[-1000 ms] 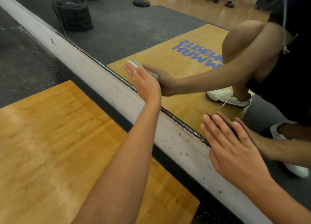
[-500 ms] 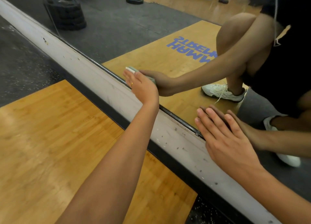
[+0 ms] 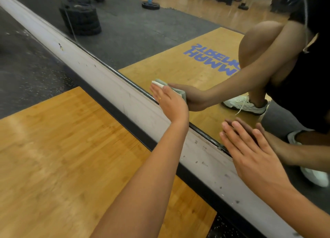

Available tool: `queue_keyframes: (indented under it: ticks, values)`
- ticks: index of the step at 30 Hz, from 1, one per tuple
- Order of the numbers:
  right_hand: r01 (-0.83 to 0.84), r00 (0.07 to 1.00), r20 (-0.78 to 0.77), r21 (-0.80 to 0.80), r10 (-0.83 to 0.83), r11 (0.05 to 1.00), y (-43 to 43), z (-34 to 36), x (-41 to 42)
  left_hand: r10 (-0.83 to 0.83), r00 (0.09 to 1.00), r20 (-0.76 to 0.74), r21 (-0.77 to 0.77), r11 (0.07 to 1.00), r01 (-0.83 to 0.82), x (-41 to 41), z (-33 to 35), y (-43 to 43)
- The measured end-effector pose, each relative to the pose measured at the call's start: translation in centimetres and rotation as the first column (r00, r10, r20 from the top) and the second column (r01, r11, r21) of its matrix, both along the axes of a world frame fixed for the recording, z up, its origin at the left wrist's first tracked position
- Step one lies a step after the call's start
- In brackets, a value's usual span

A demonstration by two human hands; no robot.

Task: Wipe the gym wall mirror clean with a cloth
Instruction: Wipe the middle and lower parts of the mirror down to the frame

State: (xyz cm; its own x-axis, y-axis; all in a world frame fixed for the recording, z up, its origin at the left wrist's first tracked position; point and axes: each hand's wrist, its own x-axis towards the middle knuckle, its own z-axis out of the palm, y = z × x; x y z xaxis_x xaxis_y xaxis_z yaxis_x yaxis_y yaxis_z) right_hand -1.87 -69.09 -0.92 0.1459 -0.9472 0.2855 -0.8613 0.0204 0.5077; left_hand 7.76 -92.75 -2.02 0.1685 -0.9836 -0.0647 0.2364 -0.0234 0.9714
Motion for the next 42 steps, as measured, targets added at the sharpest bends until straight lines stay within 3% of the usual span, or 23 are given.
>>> queue_keyframes:
  ticks: [3, 6, 10, 14, 18, 24, 31, 33, 36, 42]
  values:
    - [0.012, 0.999, 0.043, -0.004, -0.012, 1.000, -0.5, 0.3, 1.5, -0.062, 0.997, 0.040, -0.016, 0.998, 0.063, -0.9, -0.2, 3.5]
    - [-0.091, 0.996, 0.018, -0.005, 0.091, 0.996, -2.4, 1.9, 2.0, -0.094, 0.995, 0.036, -0.039, 0.995, 0.095, -1.0, -0.3, 3.3]
    - [-0.184, 0.983, -0.021, -0.054, 0.183, 0.981, -7.8, 5.5, 2.8, -0.025, 0.999, -0.023, 0.036, 0.999, 0.026, 0.0, 1.2, 0.4]
    - [-0.334, 0.931, -0.130, 0.076, 0.341, 0.940, -12.8, 6.3, 3.7, 0.025, 0.998, -0.055, 0.065, 0.998, -0.021, 1.7, 2.1, -3.5]
    - [-0.268, 0.939, -0.171, 0.176, 0.297, 0.947, -13.9, 5.3, 3.5, 0.065, 0.995, -0.071, 0.060, 0.996, -0.060, 3.5, 0.6, -8.4]
    - [-0.263, 0.953, -0.117, 0.143, 0.280, 0.954, -14.2, 4.9, 3.7, 0.096, 0.994, 0.051, -0.062, 0.994, -0.093, 5.6, -0.2, -13.2]
    - [-0.265, 0.922, -0.254, 0.132, 0.291, 0.955, -20.5, 3.1, 7.8, 0.028, 0.987, 0.160, -0.257, 0.966, 0.014, 8.6, -0.2, -18.7]
    - [-0.192, 0.934, -0.267, 0.194, 0.239, 0.962, -22.7, 2.9, 9.3, 0.005, 0.982, 0.187, -0.276, 0.960, 0.047, 9.6, 0.0, -20.5]
    - [-0.069, 0.952, -0.267, 0.284, 0.148, 0.956, -25.9, 2.7, 11.5, 0.021, 0.986, 0.163, -0.251, 0.968, 0.021, 10.6, 1.0, -22.7]
    - [-0.032, 0.934, -0.344, 0.187, 0.096, 0.982, -28.0, 1.0, 10.8, 0.004, 0.992, 0.130, -0.292, 0.956, 0.034, 10.1, -0.5, -21.5]
